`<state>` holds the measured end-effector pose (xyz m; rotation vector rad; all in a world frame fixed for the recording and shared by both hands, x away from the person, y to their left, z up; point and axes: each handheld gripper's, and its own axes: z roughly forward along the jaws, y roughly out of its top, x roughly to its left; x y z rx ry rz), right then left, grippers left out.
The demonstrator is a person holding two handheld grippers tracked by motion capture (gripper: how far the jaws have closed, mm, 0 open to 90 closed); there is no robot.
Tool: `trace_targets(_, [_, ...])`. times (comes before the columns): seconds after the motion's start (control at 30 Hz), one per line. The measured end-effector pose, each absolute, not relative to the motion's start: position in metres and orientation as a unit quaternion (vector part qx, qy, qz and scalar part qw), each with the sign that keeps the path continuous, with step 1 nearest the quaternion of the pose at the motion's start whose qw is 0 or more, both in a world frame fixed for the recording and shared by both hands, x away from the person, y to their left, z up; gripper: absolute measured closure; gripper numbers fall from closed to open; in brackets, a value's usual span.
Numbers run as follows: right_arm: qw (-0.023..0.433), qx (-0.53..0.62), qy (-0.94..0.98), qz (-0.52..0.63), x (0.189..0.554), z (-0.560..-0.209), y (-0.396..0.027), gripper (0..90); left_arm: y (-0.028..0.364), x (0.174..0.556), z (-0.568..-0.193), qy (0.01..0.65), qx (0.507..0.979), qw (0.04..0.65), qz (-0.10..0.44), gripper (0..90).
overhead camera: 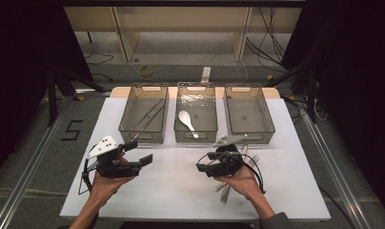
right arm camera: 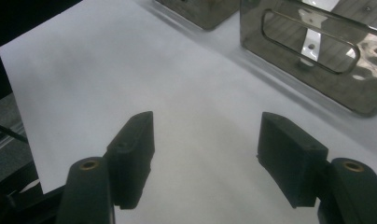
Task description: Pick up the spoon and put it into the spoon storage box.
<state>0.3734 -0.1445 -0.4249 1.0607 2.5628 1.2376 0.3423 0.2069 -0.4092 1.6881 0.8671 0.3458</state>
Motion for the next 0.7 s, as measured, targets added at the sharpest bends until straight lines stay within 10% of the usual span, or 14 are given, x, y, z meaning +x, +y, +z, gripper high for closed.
trace_targets(0.7, [0.062,0.358,0.864,0.347,0.363,-0.444,-0.165,75.8,0.205,0.342,-0.409,0.368,0.720,0.570,0.146,15.4])
